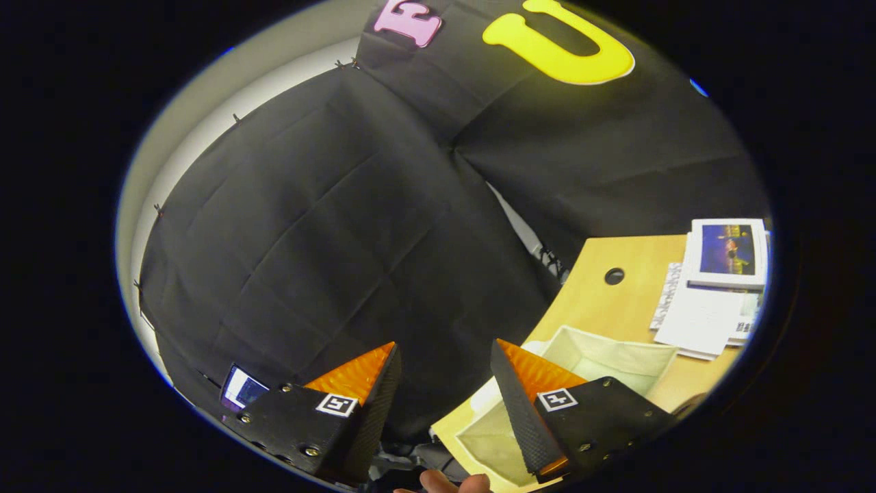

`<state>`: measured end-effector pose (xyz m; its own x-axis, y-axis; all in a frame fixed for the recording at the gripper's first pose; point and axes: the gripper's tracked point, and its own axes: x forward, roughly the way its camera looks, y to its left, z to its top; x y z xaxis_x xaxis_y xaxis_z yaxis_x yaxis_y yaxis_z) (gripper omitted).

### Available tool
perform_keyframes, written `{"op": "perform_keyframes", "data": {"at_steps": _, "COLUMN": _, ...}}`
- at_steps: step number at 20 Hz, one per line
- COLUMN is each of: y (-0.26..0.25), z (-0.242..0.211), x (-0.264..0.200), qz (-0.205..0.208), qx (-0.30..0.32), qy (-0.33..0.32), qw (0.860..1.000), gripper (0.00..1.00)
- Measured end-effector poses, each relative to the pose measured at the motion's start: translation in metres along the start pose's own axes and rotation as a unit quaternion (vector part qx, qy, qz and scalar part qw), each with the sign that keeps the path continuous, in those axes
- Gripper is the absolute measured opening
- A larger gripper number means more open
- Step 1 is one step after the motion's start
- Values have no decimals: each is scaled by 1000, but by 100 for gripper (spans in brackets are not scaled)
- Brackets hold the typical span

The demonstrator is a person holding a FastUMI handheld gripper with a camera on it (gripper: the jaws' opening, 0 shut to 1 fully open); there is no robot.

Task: Open the storage box then place both shoes into the box .Put the left shoe in first, then the right shoe, with the right side of both shoes facing outward in a uniform manner.

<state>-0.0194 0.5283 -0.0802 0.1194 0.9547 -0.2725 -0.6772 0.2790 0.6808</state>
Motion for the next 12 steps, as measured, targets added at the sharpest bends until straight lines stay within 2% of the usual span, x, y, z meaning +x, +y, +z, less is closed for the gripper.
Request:
{"op": "perform_keyframes", "data": {"at_steps": 7, "y": -56, "z": 7, "x": -103, "qz": -106, "qx": -31, "qy": -62, "qw": 992, "gripper": 80}}
{"op": "perform_keyframes", "data": {"at_steps": 12, "y": -92, "z": -25, "x": -164, "qz": -183, "qx": -49, "qy": -69, "qw": 979, "gripper": 81}}
